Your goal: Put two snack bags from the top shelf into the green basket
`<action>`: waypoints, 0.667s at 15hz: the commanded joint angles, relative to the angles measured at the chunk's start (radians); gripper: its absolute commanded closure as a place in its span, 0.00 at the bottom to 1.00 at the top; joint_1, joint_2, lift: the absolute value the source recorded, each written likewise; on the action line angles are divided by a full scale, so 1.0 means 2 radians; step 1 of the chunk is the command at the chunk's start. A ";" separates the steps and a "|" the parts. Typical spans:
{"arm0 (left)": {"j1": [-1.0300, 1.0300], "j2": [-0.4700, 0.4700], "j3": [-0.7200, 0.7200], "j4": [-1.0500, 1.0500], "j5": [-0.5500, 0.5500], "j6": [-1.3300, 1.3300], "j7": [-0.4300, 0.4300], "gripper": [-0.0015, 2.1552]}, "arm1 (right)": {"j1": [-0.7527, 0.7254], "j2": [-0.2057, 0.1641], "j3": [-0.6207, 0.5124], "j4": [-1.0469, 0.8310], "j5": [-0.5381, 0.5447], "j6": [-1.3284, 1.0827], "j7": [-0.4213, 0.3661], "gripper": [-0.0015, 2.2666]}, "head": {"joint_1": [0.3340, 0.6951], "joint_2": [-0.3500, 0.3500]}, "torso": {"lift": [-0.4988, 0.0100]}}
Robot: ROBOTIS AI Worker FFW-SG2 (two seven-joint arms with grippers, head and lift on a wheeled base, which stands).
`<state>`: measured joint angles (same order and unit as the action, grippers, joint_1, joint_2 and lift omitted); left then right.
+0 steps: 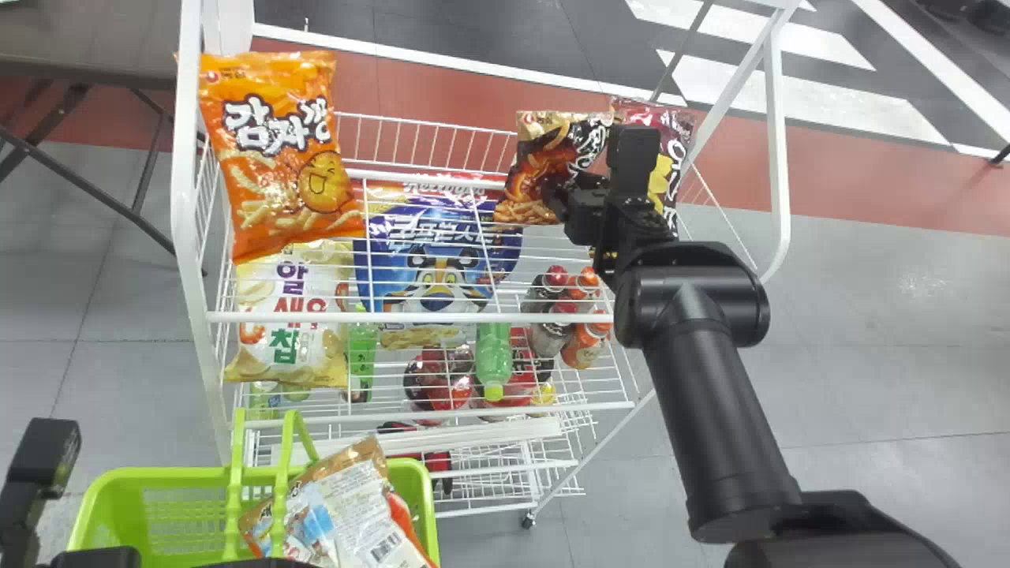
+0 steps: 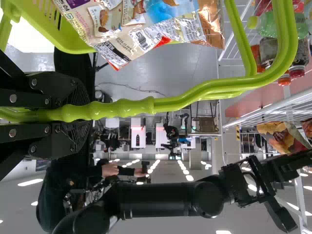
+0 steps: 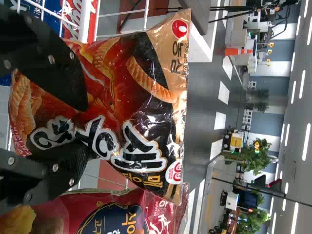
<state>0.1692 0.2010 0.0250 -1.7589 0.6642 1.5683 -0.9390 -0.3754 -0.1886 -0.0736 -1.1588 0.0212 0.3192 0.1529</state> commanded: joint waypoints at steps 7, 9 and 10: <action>0.000 -0.001 0.000 0.002 0.000 -0.001 0.000 1.00 | 0.128 0.006 -0.022 -0.199 -0.030 -0.011 -0.007 0.94 | 1.00 0.00 | 0.98; 0.000 -0.001 0.000 0.003 0.000 -0.001 0.000 1.00 | 0.165 0.008 -0.025 -0.271 -0.041 0.015 -0.008 0.94 | 1.00 0.00 | 0.98; 0.000 -0.001 0.000 0.004 0.001 -0.001 0.000 1.00 | 0.189 0.008 -0.026 -0.317 -0.048 0.044 -0.008 0.94 | 1.00 0.00 | 0.98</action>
<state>0.1687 0.1994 0.0245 -1.7533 0.6645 1.5668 -0.9387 -0.0629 -0.1742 -0.1218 -1.6668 -0.0536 0.3379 0.1369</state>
